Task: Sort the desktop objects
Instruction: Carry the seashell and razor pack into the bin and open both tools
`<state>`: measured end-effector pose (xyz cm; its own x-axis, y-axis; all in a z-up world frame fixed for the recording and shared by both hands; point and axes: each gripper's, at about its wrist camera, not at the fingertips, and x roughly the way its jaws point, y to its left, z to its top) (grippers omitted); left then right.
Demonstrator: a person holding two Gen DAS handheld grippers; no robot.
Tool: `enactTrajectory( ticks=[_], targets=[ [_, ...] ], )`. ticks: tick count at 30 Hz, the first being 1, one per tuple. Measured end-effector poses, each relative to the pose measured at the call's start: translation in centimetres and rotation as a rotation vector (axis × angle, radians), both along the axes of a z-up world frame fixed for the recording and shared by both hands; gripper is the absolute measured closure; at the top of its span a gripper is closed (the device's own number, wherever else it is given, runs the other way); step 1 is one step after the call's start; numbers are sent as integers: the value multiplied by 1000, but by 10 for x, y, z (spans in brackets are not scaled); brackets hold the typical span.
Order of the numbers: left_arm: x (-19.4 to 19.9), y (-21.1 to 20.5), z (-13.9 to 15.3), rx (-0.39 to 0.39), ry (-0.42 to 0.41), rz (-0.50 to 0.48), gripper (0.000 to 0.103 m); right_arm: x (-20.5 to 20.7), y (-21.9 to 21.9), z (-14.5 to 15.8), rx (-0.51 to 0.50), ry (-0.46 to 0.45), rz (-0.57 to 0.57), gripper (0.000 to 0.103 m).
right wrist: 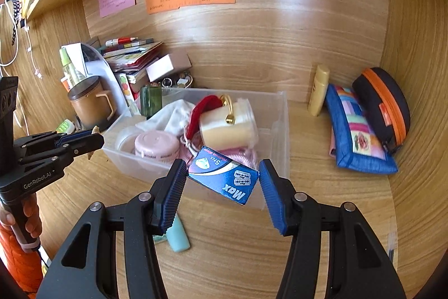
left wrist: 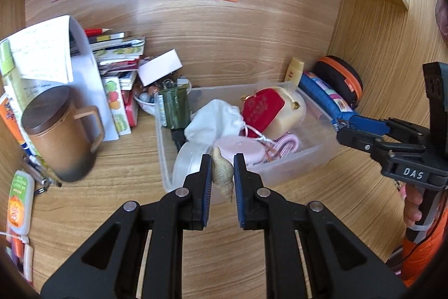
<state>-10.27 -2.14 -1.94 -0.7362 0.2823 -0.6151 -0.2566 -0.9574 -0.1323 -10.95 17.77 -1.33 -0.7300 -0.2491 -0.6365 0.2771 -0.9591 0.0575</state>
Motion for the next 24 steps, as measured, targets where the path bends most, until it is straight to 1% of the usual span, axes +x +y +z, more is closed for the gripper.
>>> enactTrajectory(
  ticks=[14, 24],
  targets=[
    [-34, 30, -2, 8, -37, -85, 89, -38, 7, -12, 9, -31, 14, 53],
    [-49, 60, -10, 9, -77, -157, 89, -49, 14, -24, -5, -58, 10, 53]
  ],
)
